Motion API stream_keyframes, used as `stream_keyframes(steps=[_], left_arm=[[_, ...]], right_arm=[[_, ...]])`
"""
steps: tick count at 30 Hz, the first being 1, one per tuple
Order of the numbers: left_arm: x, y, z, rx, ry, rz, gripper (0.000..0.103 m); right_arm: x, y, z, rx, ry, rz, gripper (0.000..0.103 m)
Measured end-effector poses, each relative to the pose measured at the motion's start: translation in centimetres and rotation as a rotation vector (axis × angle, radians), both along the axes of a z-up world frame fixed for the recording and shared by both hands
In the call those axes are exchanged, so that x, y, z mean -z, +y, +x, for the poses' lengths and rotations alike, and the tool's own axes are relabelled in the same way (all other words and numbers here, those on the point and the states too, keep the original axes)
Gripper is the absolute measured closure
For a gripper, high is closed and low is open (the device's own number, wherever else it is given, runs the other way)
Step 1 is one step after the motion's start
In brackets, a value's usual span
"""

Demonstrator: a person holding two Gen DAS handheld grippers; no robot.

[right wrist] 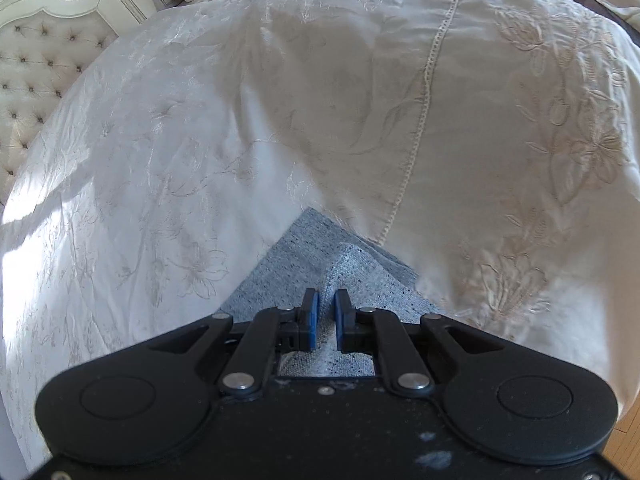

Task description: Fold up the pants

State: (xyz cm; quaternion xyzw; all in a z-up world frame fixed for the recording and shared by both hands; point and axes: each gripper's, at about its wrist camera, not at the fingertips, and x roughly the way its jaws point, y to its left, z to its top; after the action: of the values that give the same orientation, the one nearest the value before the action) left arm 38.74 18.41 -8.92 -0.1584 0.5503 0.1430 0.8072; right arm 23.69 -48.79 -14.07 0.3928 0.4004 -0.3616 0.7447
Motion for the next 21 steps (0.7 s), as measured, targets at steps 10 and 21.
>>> stream_keyframes(steps=[10, 21], left_arm=[[1.6, -2.5, 5.3, 0.018, 0.018, 0.043, 0.092], [5.7, -4.7, 9.5, 0.015, 0.108, 0.126, 0.091]], right_arm=[[2.6, -2.0, 6.0, -0.031, 0.051, -0.026, 0.093], [5.8, -3.4, 10.9, -0.055, 0.110, -0.035, 0.093]])
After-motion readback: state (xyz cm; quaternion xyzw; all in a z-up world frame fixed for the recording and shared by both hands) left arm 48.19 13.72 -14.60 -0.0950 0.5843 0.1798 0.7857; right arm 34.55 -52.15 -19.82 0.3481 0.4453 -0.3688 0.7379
